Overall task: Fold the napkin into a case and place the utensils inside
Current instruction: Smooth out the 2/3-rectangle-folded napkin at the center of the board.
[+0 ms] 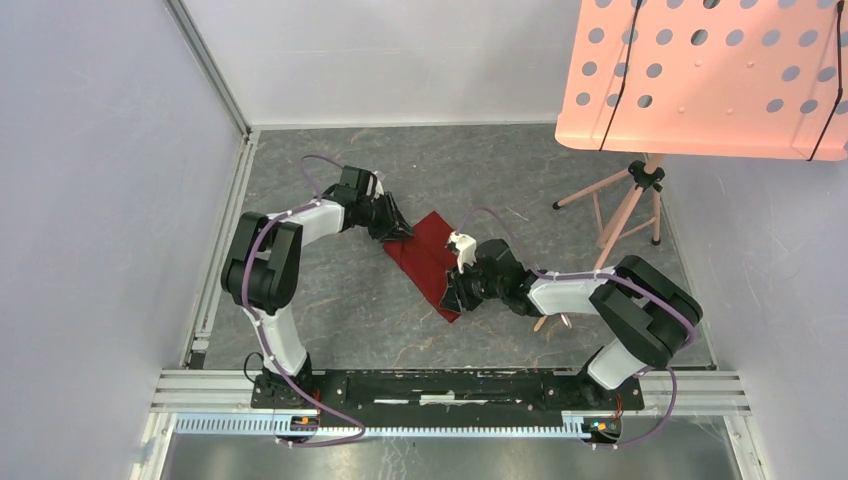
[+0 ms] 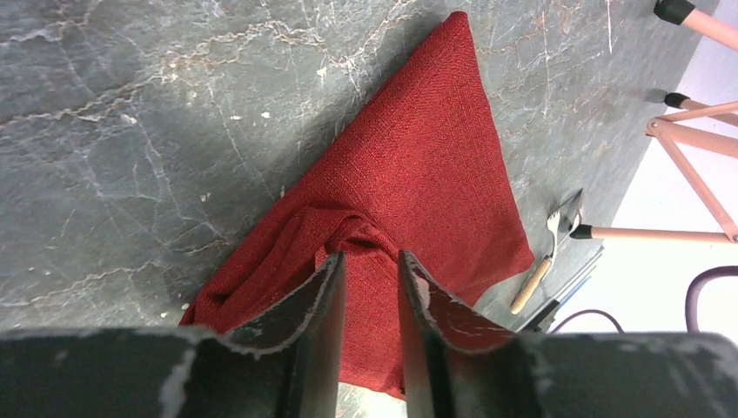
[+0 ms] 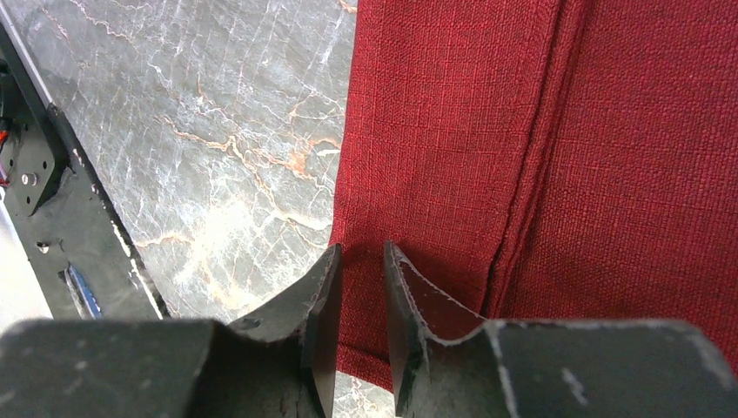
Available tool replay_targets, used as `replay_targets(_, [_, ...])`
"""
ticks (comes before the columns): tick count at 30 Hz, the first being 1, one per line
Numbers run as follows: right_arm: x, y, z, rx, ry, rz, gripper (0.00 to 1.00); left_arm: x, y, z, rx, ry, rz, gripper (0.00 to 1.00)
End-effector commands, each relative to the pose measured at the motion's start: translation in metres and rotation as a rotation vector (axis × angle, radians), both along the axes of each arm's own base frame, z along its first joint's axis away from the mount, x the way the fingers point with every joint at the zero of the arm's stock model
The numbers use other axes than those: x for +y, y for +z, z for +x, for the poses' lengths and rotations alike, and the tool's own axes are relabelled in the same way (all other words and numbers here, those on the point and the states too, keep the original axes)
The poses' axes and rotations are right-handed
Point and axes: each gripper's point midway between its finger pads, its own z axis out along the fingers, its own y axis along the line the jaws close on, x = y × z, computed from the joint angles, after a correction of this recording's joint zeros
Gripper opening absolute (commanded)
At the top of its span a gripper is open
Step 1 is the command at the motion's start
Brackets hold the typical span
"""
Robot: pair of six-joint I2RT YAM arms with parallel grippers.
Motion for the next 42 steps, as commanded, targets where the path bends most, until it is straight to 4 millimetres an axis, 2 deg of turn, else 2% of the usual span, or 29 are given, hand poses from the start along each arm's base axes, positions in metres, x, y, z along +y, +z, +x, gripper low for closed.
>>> replay_targets(1, [0.008, 0.026, 0.011, -0.07, 0.011, 0.018, 0.32, 0.002, 0.046, 0.01, -0.152, -0.029, 0.023, 0.39])
replay_targets(5, [0.01, 0.034, 0.012, -0.081, 0.021, 0.027, 0.37, 0.013, 0.06, -0.004, -0.18, -0.018, 0.049, 0.47])
replay_targets(8, [0.012, 0.03, 0.009, -0.056, 0.029, 0.037, 0.38, 0.024, 0.059, -0.013, -0.186, 0.015, 0.069, 0.48])
replay_targets(11, [0.013, 0.023, 0.005, -0.03, 0.029, 0.047, 0.37, 0.031, 0.047, -0.016, -0.161, 0.05, 0.054, 0.44])
replay_targets(15, [0.008, 0.016, 0.001, -0.02, 0.016, 0.042, 0.34, 0.028, 0.021, -0.017, -0.109, 0.05, 0.027, 0.32])
replay_targets(19, [0.001, 0.002, -0.009, 0.009, 0.018, 0.023, 0.33, 0.026, -0.008, -0.019, -0.058, 0.06, 0.016, 0.29])
replay_targets(22, [-0.001, 0.0, -0.014, 0.017, 0.021, 0.018, 0.33, 0.031, -0.021, -0.023, -0.042, 0.057, 0.059, 0.28])
replay_targets(24, [0.0, 0.007, -0.014, 0.011, 0.026, 0.029, 0.33, 0.035, -0.021, -0.025, -0.046, 0.05, 0.09, 0.28])
replay_targets(28, [0.004, 0.028, -0.01, -0.031, 0.042, 0.049, 0.34, 0.037, 0.0, -0.025, -0.086, 0.036, 0.102, 0.35])
replay_targets(30, [0.005, 0.032, -0.009, -0.041, 0.043, 0.057, 0.35, 0.034, 0.011, -0.025, -0.102, 0.027, 0.085, 0.37])
replay_targets(33, [0.003, 0.019, -0.01, -0.013, 0.037, 0.033, 0.36, 0.027, 0.021, -0.023, -0.111, 0.03, 0.042, 0.37])
replay_targets(38, [-0.002, -0.001, -0.028, 0.03, 0.029, 0.02, 0.35, 0.014, 0.033, -0.024, -0.128, 0.014, -0.002, 0.39])
replay_targets(40, [-0.001, -0.003, -0.033, 0.037, 0.035, 0.02, 0.35, 0.012, 0.037, -0.027, -0.135, 0.005, -0.002, 0.4])
replay_targets(42, [0.001, 0.004, -0.032, 0.029, 0.039, 0.029, 0.35, 0.013, 0.038, -0.031, -0.137, 0.002, 0.005, 0.43])
